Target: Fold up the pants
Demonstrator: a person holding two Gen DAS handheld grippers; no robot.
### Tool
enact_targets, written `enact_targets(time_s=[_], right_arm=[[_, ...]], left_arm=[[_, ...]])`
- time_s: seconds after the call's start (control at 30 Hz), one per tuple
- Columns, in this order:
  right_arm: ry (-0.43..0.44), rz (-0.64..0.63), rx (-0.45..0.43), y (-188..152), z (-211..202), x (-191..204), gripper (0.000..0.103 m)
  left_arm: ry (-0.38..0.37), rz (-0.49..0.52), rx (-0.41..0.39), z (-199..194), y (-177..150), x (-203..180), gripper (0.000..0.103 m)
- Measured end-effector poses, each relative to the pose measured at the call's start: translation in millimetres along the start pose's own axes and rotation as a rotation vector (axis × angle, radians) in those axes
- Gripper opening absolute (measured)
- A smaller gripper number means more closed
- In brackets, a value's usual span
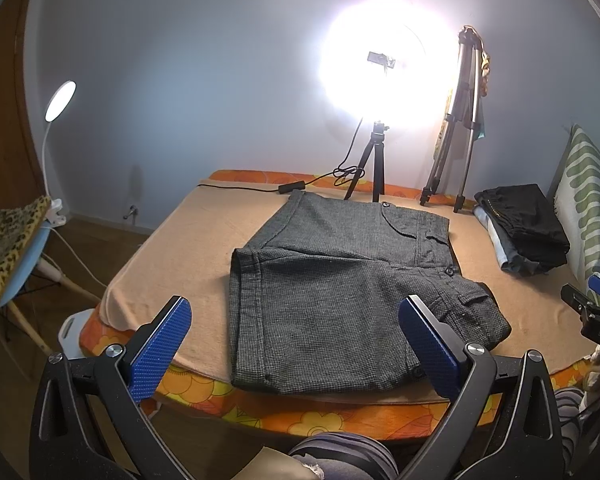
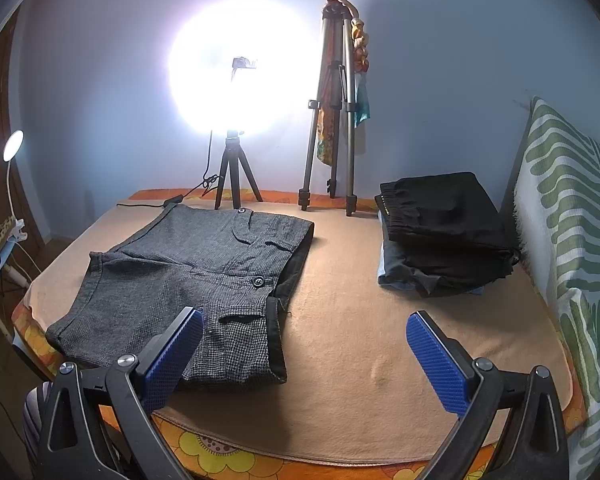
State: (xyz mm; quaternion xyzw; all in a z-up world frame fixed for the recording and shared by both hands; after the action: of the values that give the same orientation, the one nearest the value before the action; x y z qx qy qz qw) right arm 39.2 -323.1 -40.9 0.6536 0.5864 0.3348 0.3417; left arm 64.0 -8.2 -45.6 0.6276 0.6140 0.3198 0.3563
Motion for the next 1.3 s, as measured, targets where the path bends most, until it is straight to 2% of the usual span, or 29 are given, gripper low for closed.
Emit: enact_targets(time_s=[0.6,0.87,0.97,1.03,1.1,1.23,1.3], right_arm=[[-0.004,-0.005,0.002,-4,1,1,0.103],[0.0,-0.067,0.009,-7,8,5,0.103],[0.017,-0.122,0.001,-4,9,10,0.102],[0.033,-0.172,-0.008,-1,10,15,0.101],[0.056,-0.224,-0.013,1,12,22,0.098],[0.091,-0.378,-0.018,-2,19,41,0.087],[0.128,-0.464,-0.023,-8,22,52,0.086]], left_arm=[[-0.007,-0.007,0.014,5,-1,4,0.103],[-0.02,0.009,0.04,16,-8,10,0.102],[-0.016,0.049,0.04,21,-10,15,0.092],[-0.034,0.084,0.036,26,-12,19,0.078],[-0.054,0.113,0.041,31,-15,25,0.075],[-0.096,0.182,0.097,47,-30,34,0.051],[-0.123,0.218,0.132,54,-39,35,0.047]])
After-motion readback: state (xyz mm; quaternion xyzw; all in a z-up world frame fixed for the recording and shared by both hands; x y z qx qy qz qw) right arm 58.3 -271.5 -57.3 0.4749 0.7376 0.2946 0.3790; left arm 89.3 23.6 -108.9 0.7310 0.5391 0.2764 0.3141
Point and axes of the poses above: each gripper's, at about its wrist camera, not at the fingertips, and z roughly the way its jaws point, x to its left, y to its top, the point moved 8 cm from there along z, roughly the way its jaws point, and after that the axes turned 4 degrees about -x, right-handed, at the moved point
